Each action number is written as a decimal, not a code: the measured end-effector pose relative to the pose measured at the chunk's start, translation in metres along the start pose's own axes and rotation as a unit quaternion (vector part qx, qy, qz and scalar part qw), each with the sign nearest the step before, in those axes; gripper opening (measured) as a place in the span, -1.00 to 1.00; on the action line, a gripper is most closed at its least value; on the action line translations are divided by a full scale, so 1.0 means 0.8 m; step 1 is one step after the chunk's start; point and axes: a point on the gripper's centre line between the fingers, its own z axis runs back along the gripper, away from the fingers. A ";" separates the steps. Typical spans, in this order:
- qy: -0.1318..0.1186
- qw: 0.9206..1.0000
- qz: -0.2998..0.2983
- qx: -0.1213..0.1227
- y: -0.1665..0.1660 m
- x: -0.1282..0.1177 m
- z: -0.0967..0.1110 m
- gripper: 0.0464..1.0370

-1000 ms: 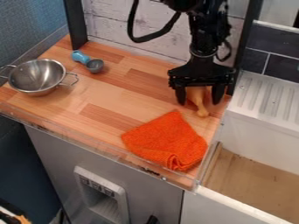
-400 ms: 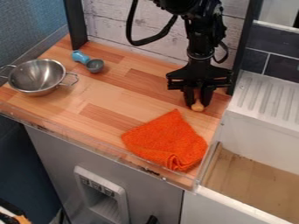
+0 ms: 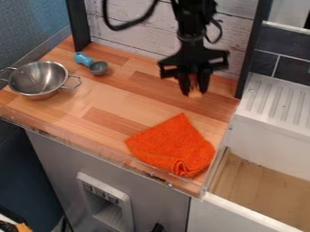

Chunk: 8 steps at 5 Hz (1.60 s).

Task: Move the chicken drumstick to the bottom middle of the table

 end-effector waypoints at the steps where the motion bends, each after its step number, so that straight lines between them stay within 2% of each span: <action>1: -0.021 0.999 0.027 -0.006 0.024 -0.001 0.035 -0.45; 2: -0.032 0.998 0.053 -0.007 0.056 -0.011 0.060 -0.45; 3: -0.032 0.995 0.096 0.004 0.103 -0.020 0.069 -0.45; 4: -0.014 0.990 0.139 0.010 0.144 -0.032 0.058 -0.45; 6: 0.009 0.984 0.175 0.020 0.189 -0.048 0.034 -0.45; 7: 0.019 0.983 0.176 0.042 0.201 -0.054 0.020 -0.45; 8: 0.030 0.982 0.183 0.047 0.204 -0.058 0.010 -0.45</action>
